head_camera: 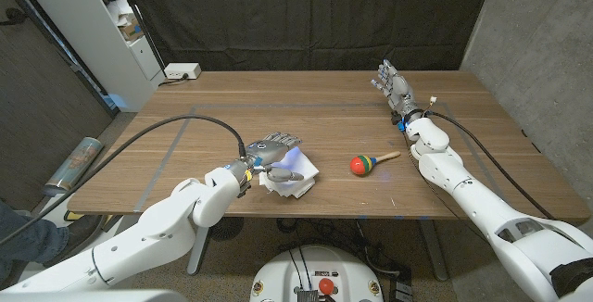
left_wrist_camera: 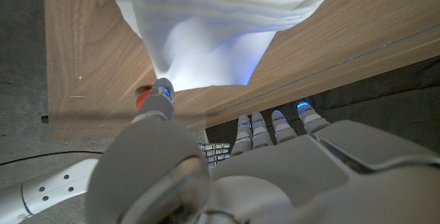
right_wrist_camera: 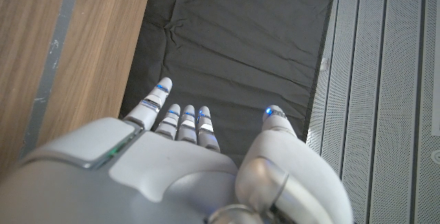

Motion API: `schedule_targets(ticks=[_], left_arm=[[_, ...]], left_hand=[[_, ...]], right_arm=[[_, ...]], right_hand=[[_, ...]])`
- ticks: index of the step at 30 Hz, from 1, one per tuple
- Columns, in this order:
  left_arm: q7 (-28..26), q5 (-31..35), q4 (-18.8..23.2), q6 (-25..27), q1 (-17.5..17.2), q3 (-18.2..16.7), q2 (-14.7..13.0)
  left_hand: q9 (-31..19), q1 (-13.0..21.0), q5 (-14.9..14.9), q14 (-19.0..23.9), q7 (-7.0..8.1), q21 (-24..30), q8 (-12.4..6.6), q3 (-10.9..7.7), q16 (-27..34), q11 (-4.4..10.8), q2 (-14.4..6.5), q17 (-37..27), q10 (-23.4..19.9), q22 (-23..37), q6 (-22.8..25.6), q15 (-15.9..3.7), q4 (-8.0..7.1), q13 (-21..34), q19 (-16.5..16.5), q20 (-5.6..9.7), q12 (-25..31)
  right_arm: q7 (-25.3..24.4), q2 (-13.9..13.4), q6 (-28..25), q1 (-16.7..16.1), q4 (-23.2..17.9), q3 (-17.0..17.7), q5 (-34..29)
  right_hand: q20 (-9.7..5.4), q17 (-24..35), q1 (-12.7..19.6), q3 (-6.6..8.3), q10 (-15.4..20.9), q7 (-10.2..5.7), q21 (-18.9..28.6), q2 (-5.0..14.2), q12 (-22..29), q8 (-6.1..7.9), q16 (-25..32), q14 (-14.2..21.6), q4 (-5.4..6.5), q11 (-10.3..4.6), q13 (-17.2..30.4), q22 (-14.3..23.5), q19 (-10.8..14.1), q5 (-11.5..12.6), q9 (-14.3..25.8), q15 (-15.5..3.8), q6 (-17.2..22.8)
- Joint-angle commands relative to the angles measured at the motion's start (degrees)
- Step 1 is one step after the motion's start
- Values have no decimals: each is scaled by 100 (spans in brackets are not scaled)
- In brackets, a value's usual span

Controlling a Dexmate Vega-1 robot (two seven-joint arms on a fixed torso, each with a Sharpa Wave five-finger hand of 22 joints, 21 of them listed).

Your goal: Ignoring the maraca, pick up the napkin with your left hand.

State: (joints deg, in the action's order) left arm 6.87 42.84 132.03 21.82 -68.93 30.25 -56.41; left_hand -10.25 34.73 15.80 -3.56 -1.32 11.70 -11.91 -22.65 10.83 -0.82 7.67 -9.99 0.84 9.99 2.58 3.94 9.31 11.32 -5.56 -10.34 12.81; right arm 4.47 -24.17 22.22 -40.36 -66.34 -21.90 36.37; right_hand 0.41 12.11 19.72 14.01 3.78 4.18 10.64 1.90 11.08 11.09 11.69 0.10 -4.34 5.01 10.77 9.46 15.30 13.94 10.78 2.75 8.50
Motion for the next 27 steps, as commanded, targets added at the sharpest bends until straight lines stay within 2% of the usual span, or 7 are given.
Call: schedule_targets(ticks=[1,9,14,27], left_arm=[[271,-76,110,185,69,85,-78],[270,-103,133,272,73,127,-71],[371,81,92,351,156,304,-7],[395,115,-33,384,243,490,142]], left_hand=[[-21,79,26,33,-11,-10,-18,19,35,-24,27,-32,-44,25,60,10,-4,33,28,-23,49],[-21,111,35,51,-18,-17,-5,31,35,-35,25,-32,-54,25,60,20,-13,34,23,-36,50],[-21,130,41,46,-19,-22,2,37,29,-44,22,-32,-45,26,60,19,-17,34,17,-51,45],[-21,174,50,47,-18,-25,15,44,23,-25,9,-32,-43,26,57,16,-23,35,20,-58,41]], right_arm=[[17,-3,-2,-39,-32,-7,11],[67,74,58,-3,-12,-17,45],[75,106,107,22,12,-16,42],[70,77,120,1,1,-8,27]], right_hand=[[3,15,4,6,-11,-31,27,19,20,18,9,-56,-42,25,17,30,-29,31,19,29,8],[6,15,3,3,-11,-39,26,18,20,18,10,-54,-46,31,17,30,-34,32,19,38,9],[8,15,3,1,-11,-39,26,18,20,18,10,-54,-48,29,17,30,-34,33,19,35,8],[10,14,4,-1,-9,-37,27,18,21,17,11,-52,-54,34,17,30,-36,34,19,35,7]])
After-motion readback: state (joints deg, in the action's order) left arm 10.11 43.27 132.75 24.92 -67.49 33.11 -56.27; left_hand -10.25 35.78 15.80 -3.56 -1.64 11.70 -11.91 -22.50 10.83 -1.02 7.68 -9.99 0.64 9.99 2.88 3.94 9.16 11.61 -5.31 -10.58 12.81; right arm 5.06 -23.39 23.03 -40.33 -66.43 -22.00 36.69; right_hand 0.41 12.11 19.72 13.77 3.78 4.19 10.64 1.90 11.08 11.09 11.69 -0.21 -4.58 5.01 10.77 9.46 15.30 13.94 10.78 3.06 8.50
